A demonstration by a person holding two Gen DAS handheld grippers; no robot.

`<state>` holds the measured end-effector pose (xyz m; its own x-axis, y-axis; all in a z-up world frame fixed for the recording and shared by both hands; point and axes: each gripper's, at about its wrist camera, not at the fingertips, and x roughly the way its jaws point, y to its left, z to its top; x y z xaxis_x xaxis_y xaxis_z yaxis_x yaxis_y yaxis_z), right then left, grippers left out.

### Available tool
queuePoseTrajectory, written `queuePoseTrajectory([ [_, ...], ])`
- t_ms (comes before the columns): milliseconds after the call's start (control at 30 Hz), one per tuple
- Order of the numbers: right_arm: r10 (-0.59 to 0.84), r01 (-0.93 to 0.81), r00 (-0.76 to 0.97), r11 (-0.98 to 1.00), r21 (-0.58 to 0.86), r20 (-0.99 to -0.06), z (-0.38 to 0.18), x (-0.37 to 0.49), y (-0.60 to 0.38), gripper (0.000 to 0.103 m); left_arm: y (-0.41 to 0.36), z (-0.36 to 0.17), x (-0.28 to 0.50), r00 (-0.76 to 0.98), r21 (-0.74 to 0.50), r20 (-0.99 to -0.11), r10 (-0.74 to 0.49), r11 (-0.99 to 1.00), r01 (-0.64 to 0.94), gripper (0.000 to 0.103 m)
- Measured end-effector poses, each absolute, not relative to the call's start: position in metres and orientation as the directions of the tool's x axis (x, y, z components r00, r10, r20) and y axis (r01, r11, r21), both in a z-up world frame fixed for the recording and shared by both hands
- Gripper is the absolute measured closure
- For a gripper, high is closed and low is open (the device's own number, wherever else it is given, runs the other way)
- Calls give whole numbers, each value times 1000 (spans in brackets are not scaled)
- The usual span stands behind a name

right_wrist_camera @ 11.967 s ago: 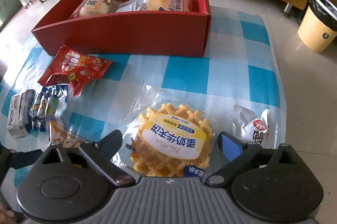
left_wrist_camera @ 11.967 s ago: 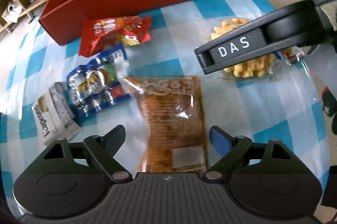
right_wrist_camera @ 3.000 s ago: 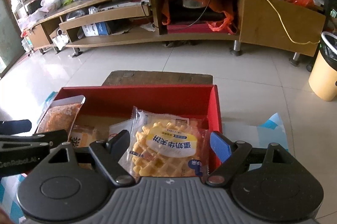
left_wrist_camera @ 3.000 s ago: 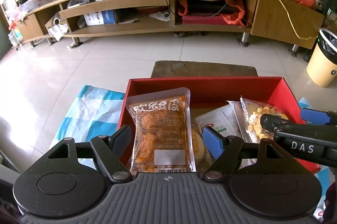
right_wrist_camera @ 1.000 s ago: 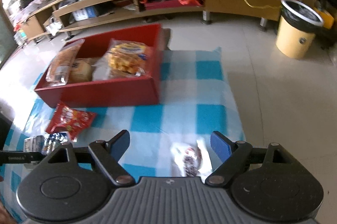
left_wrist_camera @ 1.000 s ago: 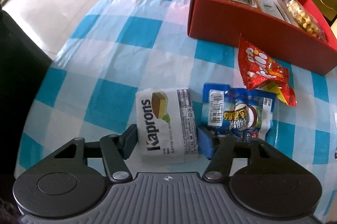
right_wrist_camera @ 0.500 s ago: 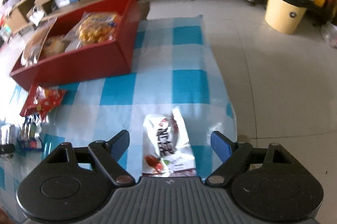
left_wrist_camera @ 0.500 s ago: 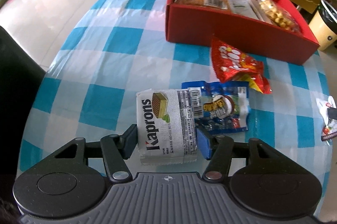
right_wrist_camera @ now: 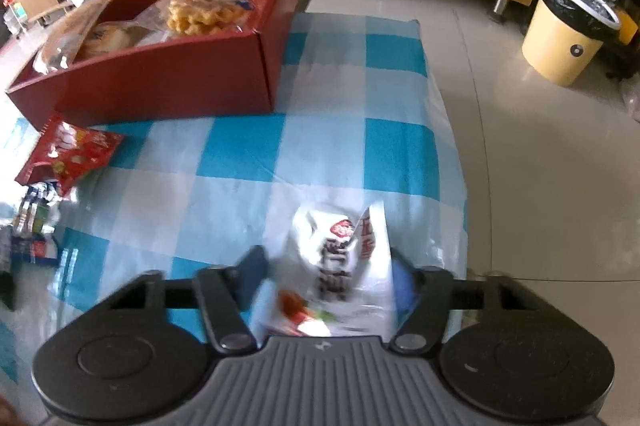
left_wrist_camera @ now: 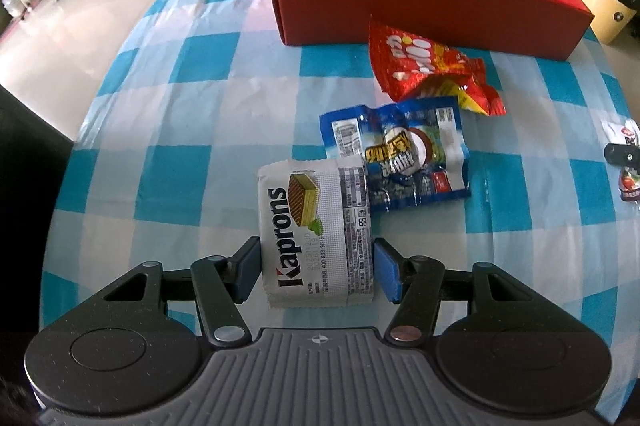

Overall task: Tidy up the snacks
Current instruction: 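Grasp the white duck-snack bag with right while left grasps the Kaprons pack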

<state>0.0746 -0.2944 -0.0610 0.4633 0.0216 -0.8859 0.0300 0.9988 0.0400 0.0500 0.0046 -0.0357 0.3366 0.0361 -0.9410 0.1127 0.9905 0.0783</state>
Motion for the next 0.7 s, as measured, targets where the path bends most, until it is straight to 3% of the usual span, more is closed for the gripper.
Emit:
queuePoseTrajectory([
  [133, 30, 8, 459, 999, 38, -888, -60, 74, -290, 51, 3, -37, 51, 335, 92, -941, 47, 989, 118, 34],
  [267, 61, -8, 460, 998, 65, -886, -57, 71, -287, 52, 1, -40, 52, 333, 113, -940, 68, 986, 118, 16],
  [333, 72, -18, 468, 997, 72, -881, -53, 70, -285, 52, 2, -42, 54, 336, 116, -939, 70, 986, 119, 14],
  [433, 105, -35, 484, 994, 101, -869, -46, 68, -280, 52, 8, -42, 55, 325, 67, -945, 28, 992, 109, 21],
  [500, 133, -48, 494, 991, 125, -860, -41, 68, -275, 52, 13, -39, 55, 314, 18, -949, -14, 995, 101, 37],
  [700, 197, -102, 527, 980, 168, -827, -22, 67, -259, 52, 20, -36, 51, 320, 34, -948, 6, 996, 84, 37],
])
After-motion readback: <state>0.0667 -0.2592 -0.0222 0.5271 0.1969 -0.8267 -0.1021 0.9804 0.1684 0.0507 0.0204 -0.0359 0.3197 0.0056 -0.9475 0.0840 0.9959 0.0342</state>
